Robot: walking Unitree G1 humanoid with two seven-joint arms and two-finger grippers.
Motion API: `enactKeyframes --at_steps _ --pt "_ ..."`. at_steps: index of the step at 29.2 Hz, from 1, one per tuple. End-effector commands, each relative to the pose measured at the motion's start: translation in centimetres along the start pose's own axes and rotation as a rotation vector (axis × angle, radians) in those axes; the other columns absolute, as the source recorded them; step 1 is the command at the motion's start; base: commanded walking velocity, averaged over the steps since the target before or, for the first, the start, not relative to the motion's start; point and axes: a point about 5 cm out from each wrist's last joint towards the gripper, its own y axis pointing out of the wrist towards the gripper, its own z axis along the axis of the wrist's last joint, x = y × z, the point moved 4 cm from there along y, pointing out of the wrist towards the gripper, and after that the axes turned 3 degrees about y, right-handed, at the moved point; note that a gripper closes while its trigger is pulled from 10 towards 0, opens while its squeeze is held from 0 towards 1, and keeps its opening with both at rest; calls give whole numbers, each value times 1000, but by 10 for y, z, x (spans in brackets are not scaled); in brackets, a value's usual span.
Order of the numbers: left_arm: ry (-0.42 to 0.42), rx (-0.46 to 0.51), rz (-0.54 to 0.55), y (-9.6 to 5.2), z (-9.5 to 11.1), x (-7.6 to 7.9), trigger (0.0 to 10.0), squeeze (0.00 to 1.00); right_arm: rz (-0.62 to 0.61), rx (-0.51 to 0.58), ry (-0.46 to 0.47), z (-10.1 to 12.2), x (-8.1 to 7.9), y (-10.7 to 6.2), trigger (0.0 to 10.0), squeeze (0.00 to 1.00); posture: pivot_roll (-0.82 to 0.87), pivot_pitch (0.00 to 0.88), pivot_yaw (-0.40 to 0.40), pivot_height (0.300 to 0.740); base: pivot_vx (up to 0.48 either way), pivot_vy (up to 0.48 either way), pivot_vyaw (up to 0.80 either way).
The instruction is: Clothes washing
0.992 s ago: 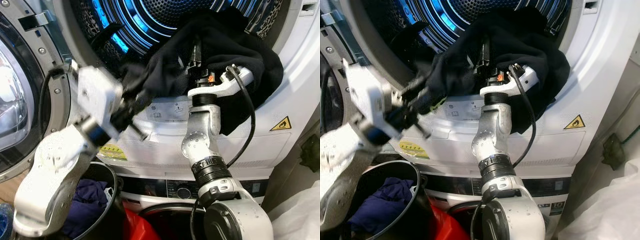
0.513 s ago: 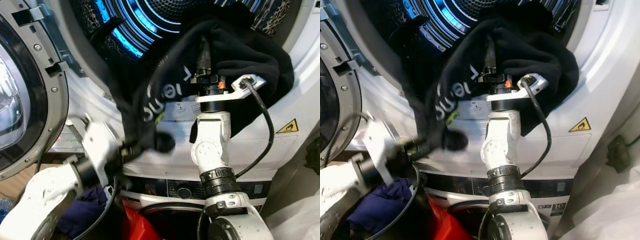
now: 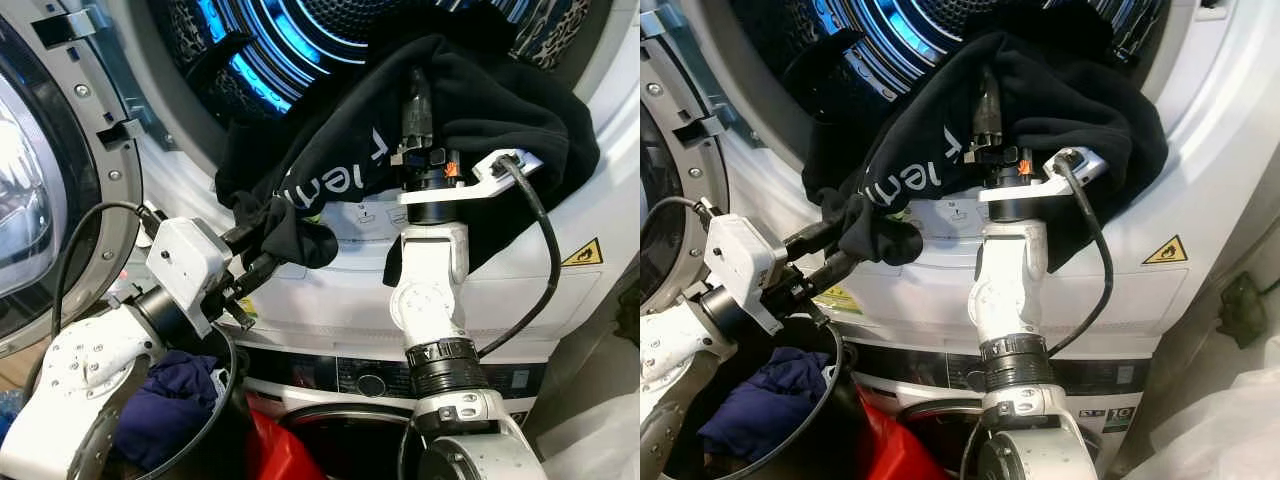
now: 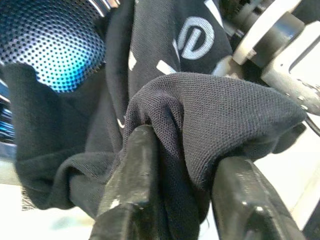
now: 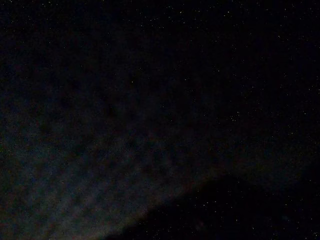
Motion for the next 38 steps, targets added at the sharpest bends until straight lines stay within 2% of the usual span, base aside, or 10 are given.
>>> enactKeyframes --at_steps 1,10,15,17,18,19,20,28,33,38 --pt "38 18 25 -3 8 -5 10000 1000 -28 8 50 -7 -2 -7 10000 0 161 0 155 740 0 0 0" --pt "-1 26 14 -7 12 -1 10000 1000 -31 13 54 -5 -1 -7 10000 0 162 0 155 740 0 0 0" --pt "-67 -101 -112 -21 -14 18 10000 1000 -25 17 54 -4 -1 -5 10000 0 162 0 158 740 0 0 0" --pt "-144 -235 -141 -43 -46 28 10000 1000 -1 28 61 -1 -5 -2 10000 0 157 0 162 740 0 0 0" --pt "-148 -263 -112 -49 -55 26 10000 82 7 32 64 0 -6 -2 10000 0 153 0 165 740 0 0 0" --pt "-143 -287 -84 -55 -63 24 10000 82 13 35 66 1 -7 -1 10000 0 153 0 166 740 0 0 0" --pt "-187 -317 -7 -63 -76 18 10000 0 31 36 76 2 -9 -2 10000 0 151 0 165 740 0 0 0" --pt "-239 -494 50 -105 -124 25 10000 0 114 26 148 5 -19 -16 10000 0 139 0 167 740 0 0 0" --pt "-268 -616 127 -139 -160 33 10000 0 257 80 299 29 -42 -35 10000 0 131 0 164 740 0 0 0" --pt "-295 -700 214 -165 -179 36 10000 0 382 99 364 48 -62 -43 10000 0 122 0 160 740 0 0 0"
